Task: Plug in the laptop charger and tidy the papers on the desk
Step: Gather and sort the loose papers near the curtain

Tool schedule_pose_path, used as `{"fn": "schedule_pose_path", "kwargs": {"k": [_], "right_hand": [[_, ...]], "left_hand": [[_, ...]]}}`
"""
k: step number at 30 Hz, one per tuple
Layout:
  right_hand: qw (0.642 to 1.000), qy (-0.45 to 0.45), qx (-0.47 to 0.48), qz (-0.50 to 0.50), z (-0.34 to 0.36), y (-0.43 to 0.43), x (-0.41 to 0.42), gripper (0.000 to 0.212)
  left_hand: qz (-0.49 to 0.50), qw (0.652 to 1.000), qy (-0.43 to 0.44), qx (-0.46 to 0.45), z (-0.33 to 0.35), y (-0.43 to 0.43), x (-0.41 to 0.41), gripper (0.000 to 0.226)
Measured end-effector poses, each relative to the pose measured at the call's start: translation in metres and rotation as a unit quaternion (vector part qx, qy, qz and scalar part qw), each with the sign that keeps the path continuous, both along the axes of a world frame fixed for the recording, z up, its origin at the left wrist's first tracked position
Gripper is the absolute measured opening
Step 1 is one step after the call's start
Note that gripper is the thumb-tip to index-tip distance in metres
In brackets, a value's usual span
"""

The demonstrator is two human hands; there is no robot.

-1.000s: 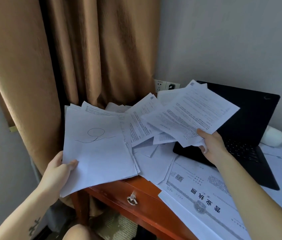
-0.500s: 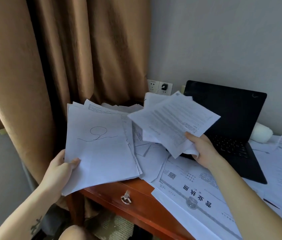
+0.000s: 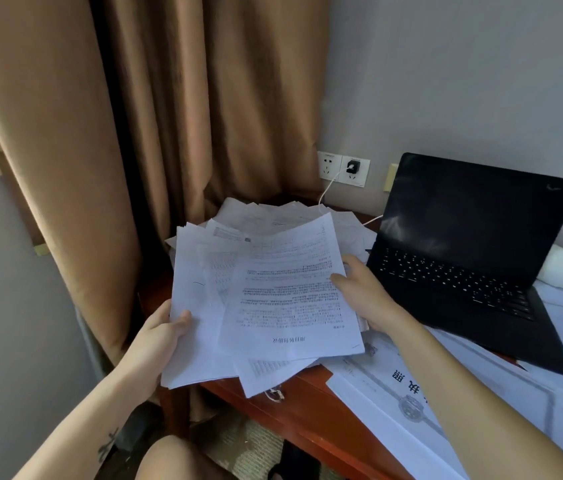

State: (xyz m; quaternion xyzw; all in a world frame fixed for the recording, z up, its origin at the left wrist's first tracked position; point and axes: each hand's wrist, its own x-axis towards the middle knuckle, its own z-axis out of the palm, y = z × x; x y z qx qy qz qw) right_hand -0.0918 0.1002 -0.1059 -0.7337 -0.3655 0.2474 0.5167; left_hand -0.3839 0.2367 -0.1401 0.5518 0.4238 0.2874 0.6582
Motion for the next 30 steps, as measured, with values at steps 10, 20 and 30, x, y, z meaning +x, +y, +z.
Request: {"fn": "schedule_pose_path", "kwargs": {"k": [10,20,30], "right_hand": [[0.952,-0.269,-0.125,0.076,-0.017,0.032,-0.034,0.045],[0.922,-0.336,-0.194,0.010,-0.018,0.039,0.020,0.071],[0.822,-0.511,-0.168,0.186,-0.006,0.046,0.054,0.052]], "left_hand": [[-0.076,0.997,0.012,0.026,0.004,-0.004,0.002,0.032],[0.088,0.995,-0.006,0.054,0.002,0.008,-0.028,0.034],[0.133,0.990,0.026,0.031,0.009,0.001,-0.033,0.035]]}}
